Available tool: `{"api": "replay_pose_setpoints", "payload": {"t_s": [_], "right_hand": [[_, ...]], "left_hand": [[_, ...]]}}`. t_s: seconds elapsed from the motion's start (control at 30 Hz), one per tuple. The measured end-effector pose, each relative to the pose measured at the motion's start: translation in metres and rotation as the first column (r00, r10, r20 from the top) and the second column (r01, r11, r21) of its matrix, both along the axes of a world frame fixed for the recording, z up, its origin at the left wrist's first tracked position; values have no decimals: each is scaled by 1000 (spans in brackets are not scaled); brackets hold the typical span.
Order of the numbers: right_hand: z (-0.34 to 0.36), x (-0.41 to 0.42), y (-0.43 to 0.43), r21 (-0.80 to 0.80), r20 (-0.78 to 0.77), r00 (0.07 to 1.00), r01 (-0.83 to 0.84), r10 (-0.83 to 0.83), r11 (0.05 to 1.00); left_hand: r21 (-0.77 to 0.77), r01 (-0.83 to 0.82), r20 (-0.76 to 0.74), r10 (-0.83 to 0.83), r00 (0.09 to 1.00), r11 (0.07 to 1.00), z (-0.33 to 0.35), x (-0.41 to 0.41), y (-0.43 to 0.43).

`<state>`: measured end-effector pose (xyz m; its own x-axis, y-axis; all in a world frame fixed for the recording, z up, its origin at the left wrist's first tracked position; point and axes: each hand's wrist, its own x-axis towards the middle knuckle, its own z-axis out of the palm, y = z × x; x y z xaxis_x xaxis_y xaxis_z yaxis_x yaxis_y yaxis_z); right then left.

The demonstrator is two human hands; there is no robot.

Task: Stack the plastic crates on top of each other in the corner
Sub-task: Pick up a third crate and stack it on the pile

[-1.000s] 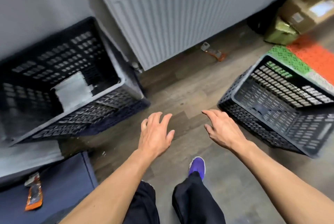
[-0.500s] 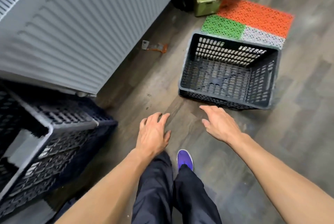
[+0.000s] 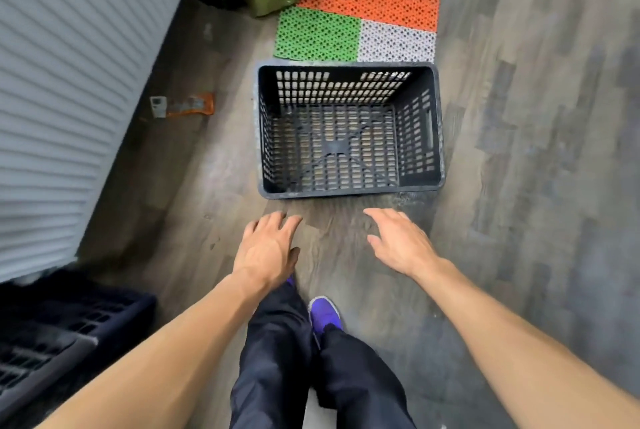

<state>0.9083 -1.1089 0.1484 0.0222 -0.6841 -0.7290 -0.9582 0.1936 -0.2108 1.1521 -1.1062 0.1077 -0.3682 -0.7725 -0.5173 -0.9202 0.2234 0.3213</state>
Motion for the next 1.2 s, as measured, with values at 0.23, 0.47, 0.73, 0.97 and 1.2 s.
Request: {"api": "replay_pose_setpoints", "payload": {"t_s": [0.23, 0.47, 0.73, 0.97, 1.2], "right_hand": [[-45, -32, -10, 34, -36, 998, 46, -44, 998], [-102, -74, -20, 22, -56, 998, 24, -22, 999], [-169, -123, -45, -116, -123, 983, -150, 136, 982], [-203, -144, -68, 17, -128, 970, -206, 206, 978], [-232, -144, -90, 138, -86, 965, -236, 249, 962]], "left_hand": [[119, 130, 112, -143, 983, 984, -59, -10, -31], [94, 65, 90, -74, 993, 993, -108, -25, -58], [135, 61, 178, -85, 980, 989, -168, -54, -85], [199, -17, 195, -22, 981, 980, -199, -69, -96], [138, 44, 124, -61, 990, 989, -216, -63, -99]]}}
